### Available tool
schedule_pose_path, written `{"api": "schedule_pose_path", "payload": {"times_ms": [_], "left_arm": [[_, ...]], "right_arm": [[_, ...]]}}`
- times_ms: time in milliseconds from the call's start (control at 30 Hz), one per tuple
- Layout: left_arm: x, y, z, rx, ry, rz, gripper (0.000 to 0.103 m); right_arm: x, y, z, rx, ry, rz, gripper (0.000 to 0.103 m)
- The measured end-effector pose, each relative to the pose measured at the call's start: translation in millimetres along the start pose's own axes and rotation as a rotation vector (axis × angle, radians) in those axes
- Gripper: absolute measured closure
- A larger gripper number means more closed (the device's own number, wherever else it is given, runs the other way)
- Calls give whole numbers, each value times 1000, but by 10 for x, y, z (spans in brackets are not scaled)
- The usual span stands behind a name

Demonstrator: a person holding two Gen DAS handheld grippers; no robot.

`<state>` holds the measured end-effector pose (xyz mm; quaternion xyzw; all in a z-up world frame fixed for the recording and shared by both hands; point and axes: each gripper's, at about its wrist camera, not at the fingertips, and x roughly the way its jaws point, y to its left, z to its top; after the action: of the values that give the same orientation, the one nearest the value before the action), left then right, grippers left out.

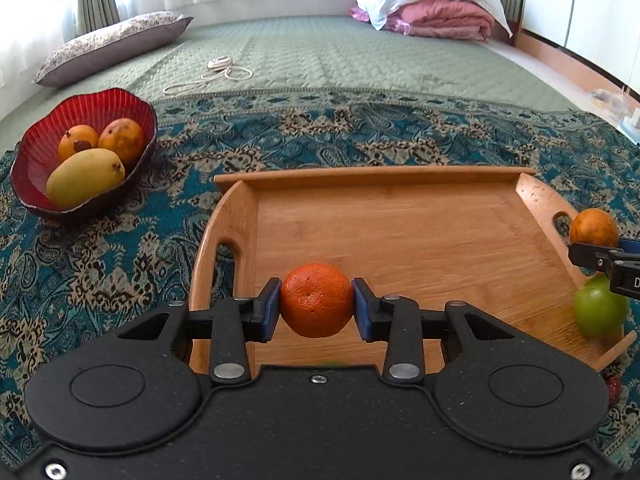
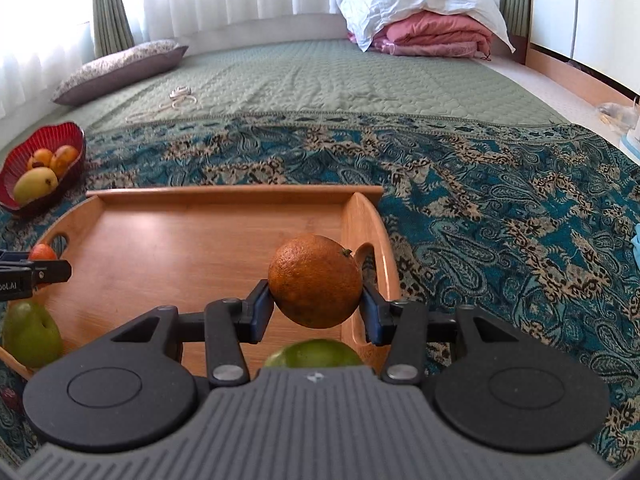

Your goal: Organize fruits

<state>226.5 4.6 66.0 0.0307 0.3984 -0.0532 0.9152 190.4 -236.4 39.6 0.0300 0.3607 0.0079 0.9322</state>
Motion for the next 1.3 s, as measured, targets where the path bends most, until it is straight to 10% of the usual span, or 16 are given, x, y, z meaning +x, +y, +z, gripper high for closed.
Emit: {"api": "schedule_pose_path", "payload": {"times_ms": [1300], "left_arm": [[306,70,-58,-12,60,21,68]], "right_arm": [[220,25,-111,-22,69,-17,52]]}}
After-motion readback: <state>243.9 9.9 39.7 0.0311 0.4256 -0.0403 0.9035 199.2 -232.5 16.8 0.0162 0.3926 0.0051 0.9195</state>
